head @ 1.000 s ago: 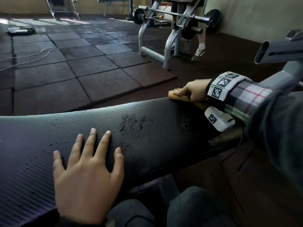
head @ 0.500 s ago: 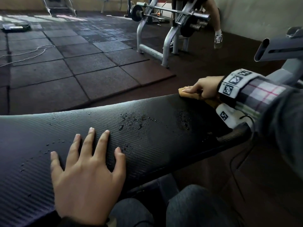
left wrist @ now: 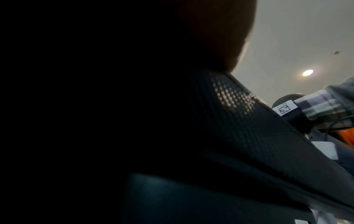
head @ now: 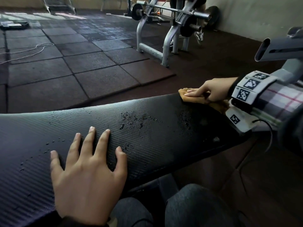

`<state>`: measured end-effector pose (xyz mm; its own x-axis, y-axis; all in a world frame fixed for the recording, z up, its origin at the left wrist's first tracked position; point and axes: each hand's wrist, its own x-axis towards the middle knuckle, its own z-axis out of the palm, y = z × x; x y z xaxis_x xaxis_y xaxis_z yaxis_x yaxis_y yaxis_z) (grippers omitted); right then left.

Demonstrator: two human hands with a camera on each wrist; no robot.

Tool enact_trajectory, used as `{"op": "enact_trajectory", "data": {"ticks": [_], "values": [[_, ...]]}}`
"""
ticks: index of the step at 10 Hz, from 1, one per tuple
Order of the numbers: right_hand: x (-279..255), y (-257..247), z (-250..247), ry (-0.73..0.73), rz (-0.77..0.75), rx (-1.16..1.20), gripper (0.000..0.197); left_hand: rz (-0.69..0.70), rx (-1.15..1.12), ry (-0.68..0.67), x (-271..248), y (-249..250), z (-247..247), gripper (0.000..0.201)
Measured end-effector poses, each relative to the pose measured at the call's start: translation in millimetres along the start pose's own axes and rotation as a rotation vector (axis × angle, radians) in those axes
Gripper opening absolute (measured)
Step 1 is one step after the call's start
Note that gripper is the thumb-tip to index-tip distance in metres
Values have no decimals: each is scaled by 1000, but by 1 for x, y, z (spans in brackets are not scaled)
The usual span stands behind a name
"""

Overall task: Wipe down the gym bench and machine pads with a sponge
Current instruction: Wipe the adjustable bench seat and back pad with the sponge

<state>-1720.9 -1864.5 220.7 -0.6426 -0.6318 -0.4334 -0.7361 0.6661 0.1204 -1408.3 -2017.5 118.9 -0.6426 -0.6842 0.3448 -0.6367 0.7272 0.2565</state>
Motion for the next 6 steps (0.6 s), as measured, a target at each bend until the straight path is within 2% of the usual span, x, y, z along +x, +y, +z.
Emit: {"op": "enact_trajectory", "data": {"ticks": [1,2,4,5,6], "values": [[11,-9,-6,44,42,-35,67,1,-8,5,0,0,0,55],[21,-27,-8,92,0,-18,56,-6,-6,-2,0,0,0,55],[0,-39,2,123,-117,-12,60,-8,-13,-9,0,-1,0,55],[-21,-19,10,36,-80,-11,71,-13,-19,-13,0,-1,0,55],[-30,0,14,-26,21,-38,72,-19,-21,-20,1,0,0,56]]}}
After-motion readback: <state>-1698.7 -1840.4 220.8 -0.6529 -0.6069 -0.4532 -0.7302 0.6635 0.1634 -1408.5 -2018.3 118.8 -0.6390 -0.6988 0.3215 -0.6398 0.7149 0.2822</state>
